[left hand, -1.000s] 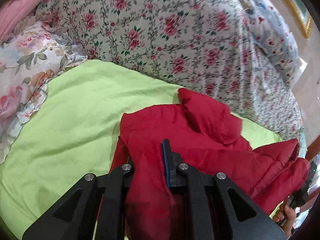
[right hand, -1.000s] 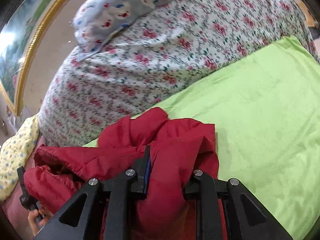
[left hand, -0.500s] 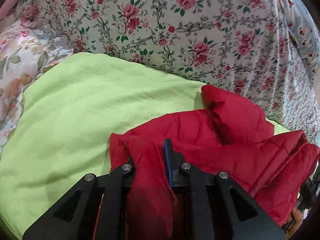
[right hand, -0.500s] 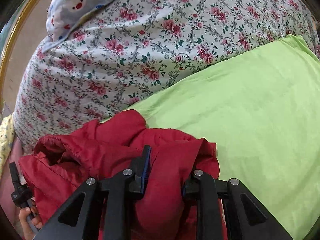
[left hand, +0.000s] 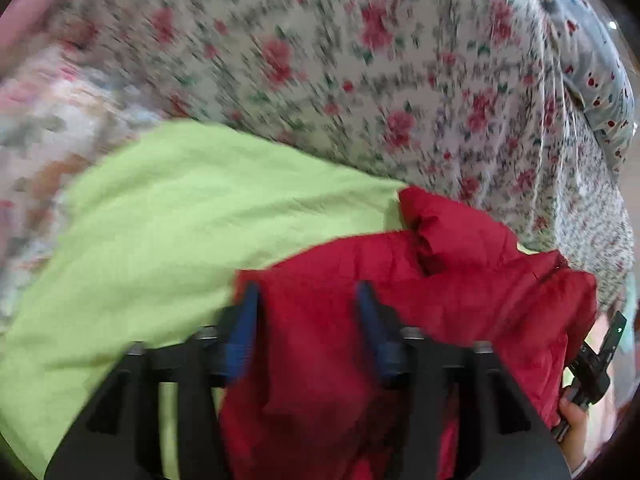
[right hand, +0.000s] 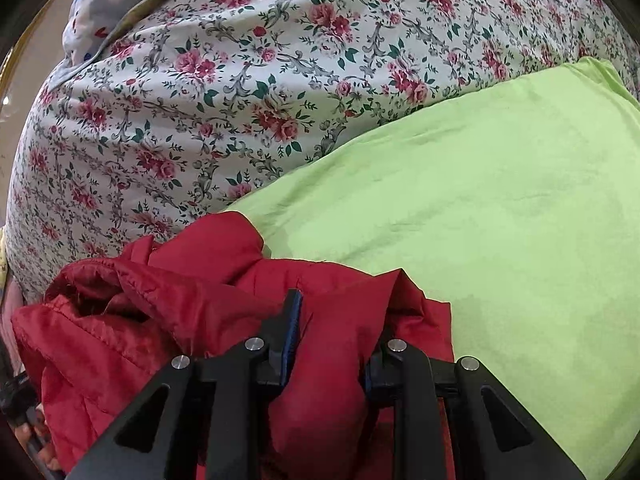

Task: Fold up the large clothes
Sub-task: 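Lay the hem over the collar with both tools and release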

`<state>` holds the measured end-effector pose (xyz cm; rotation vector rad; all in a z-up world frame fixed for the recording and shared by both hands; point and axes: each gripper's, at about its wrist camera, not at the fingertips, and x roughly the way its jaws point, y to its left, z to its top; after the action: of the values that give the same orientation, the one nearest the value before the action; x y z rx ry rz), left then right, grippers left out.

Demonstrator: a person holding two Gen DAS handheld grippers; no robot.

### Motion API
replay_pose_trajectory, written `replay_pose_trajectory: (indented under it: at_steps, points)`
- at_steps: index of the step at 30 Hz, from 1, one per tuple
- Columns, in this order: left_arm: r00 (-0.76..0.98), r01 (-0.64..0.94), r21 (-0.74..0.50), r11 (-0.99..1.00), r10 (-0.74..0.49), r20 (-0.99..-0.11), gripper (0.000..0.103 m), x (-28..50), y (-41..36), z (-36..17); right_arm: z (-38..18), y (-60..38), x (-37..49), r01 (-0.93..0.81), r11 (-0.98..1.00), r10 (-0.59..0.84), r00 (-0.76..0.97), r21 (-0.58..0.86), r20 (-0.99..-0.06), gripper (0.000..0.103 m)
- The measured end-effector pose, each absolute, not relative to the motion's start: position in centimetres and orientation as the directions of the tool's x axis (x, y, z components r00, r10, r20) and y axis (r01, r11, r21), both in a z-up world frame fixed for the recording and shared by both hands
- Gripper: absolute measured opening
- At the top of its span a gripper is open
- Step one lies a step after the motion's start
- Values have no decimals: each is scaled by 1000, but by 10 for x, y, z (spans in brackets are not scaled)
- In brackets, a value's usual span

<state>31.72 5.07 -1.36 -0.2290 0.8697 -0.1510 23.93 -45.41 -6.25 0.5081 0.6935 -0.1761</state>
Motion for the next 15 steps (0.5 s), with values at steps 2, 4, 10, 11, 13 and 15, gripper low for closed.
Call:
replay_pose_trajectory:
  at_steps: [2, 4, 10, 11, 13, 15]
  points:
    - [668, 65, -266, 962, -240, -704, 60, 297, 56, 2, -64, -455, 241, 322, 860, 14, 761, 396, -649, 22]
    - [683, 109, -285, 952, -280, -675, 60, 275, 56, 15, -65, -456, 241, 323, 857, 16, 762, 401, -648, 22]
    - [588, 301, -270, 914, -401, -702, 60, 232, -1, 3, -63, -451, 242, 331, 865, -6, 758, 376, -652, 24]
    - [564, 329, -265, 907, -413, -715, 60, 229, -13, -5, -62, -450, 242, 331, 867, -9, 757, 372, -653, 25]
    - [530, 374, -225, 900, -406, -744, 64, 225, -39, -24, -60, -449, 241, 330, 870, -11, 757, 367, -654, 26]
    - [559, 381, -142, 914, -349, -752, 73, 225, -53, -34, -56, -449, 237, 334, 871, -18, 756, 361, -654, 27]
